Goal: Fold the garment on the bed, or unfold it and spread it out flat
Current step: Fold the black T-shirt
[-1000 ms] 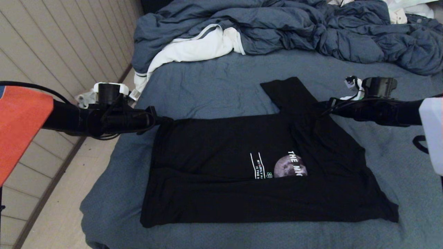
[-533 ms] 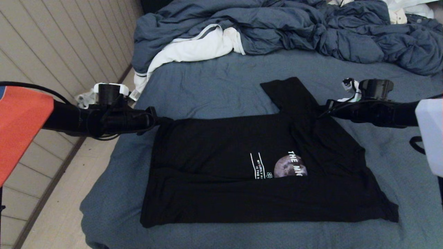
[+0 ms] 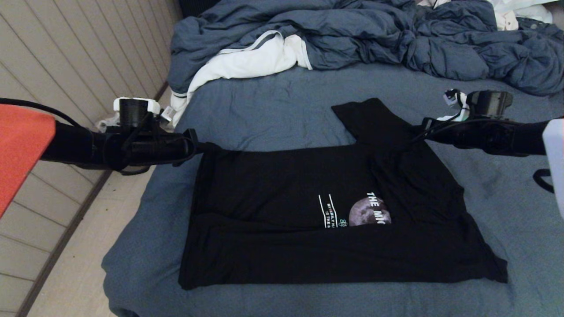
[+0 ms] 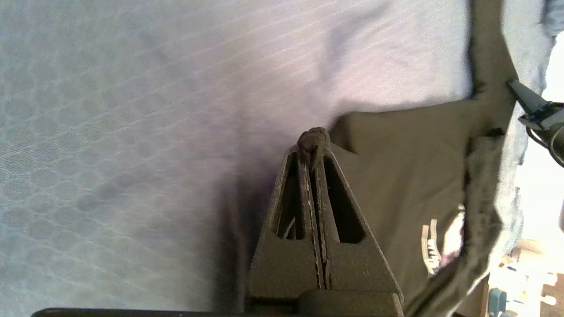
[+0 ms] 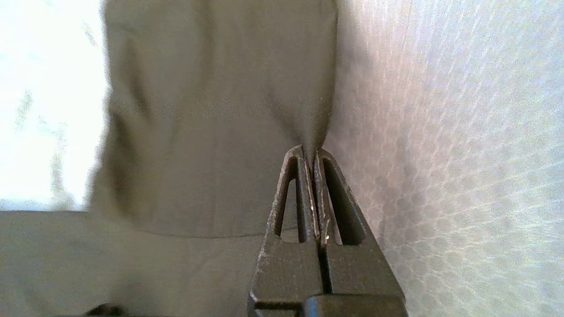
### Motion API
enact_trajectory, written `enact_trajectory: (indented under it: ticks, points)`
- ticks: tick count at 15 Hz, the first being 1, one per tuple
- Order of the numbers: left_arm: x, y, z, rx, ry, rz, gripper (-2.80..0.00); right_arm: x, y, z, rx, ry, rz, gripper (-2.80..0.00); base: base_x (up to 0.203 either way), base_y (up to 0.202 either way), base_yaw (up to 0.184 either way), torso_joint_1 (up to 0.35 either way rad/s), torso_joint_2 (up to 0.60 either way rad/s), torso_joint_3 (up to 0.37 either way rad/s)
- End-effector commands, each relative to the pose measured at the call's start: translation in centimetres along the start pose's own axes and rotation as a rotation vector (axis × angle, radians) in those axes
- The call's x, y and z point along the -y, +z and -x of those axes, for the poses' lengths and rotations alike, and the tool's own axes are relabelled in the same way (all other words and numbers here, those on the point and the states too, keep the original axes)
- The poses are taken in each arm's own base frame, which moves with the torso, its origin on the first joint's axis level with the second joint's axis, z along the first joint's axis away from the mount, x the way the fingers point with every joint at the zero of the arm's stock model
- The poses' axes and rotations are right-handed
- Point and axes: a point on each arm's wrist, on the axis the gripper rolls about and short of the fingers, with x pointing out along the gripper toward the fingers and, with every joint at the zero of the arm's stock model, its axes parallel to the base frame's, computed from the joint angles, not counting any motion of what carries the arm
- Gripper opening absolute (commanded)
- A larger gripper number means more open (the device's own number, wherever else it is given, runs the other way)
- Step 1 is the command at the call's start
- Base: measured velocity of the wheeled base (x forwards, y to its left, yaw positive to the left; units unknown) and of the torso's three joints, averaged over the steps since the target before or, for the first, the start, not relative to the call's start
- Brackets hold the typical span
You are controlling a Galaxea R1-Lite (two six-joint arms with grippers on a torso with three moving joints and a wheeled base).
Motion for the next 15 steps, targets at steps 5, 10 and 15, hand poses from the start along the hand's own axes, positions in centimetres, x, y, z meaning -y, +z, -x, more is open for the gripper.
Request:
enact_trajectory:
  ticks: [5, 10, 15]
  points:
    - [2.8, 0.3, 3.9, 0.044, -0.024, -0.029, -2.80, -1.9, 1.9, 3.2, 0.015, 0.001, 0.009, -2.80, 0.000, 0.000, 0.000, 0.000, 0.00, 0.000]
    - [2.1, -1.4, 5.6, 0.064, -0.014, -0.029, -2.80, -1.3, 2.0, 5.7, 0.004, -0.034, -0.005, -2.80, 0.000, 0.000, 0.000, 0.000, 0.00, 0.000]
    - [1.1, -3.2, 5.9, 0.056, -0.005, -0.019, -2.80, -1.2, 1.2, 7.8, -0.033, -0.030, -0.009, -2.80, 0.000, 0.000, 0.000, 0.000, 0.00, 0.000]
